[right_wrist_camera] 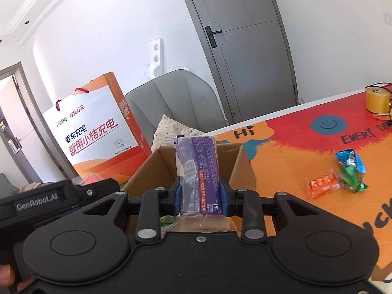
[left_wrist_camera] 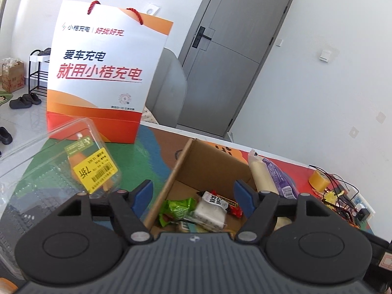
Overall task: Organize snacks
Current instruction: 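Carry both bread packs over the cardboard box, then open both tools to drop the bread packs into the box, then move both open tools back to the remaining snacks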
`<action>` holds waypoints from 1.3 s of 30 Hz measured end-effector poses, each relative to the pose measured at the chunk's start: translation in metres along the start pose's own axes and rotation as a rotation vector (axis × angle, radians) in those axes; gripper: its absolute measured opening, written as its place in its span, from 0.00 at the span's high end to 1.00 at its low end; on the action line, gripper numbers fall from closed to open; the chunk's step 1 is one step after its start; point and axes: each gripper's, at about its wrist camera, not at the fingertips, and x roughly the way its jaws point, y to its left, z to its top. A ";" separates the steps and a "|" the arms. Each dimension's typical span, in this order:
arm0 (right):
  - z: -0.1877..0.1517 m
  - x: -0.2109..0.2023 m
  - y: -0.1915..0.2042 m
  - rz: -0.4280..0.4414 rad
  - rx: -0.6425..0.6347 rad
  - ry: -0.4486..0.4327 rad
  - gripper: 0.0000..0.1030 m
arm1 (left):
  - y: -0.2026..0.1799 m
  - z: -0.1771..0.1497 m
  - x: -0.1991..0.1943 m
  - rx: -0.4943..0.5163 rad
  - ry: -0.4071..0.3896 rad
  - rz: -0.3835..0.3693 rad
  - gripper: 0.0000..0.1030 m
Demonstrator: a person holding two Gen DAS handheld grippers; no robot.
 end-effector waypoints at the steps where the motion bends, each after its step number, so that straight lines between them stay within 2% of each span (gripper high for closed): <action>1: 0.000 0.002 0.001 -0.004 0.003 0.002 0.67 | 0.001 0.000 0.000 -0.002 0.001 0.001 0.29; 4: -0.001 0.004 0.004 0.013 0.001 0.015 0.57 | 0.001 -0.001 0.000 -0.002 0.006 0.001 0.26; 13: -0.005 -0.019 -0.013 -0.027 0.026 0.004 0.51 | -0.011 -0.008 0.001 0.012 0.022 -0.026 0.20; 20: -0.011 -0.038 -0.036 -0.076 0.047 -0.010 0.40 | -0.030 -0.019 0.006 0.046 0.053 -0.046 0.18; 27: -0.015 -0.054 -0.059 -0.103 0.074 -0.018 0.33 | -0.048 -0.026 0.007 0.069 0.069 -0.049 0.13; 39: -0.023 -0.084 -0.092 -0.163 0.093 -0.028 0.19 | -0.084 -0.044 0.005 0.128 0.096 -0.094 0.11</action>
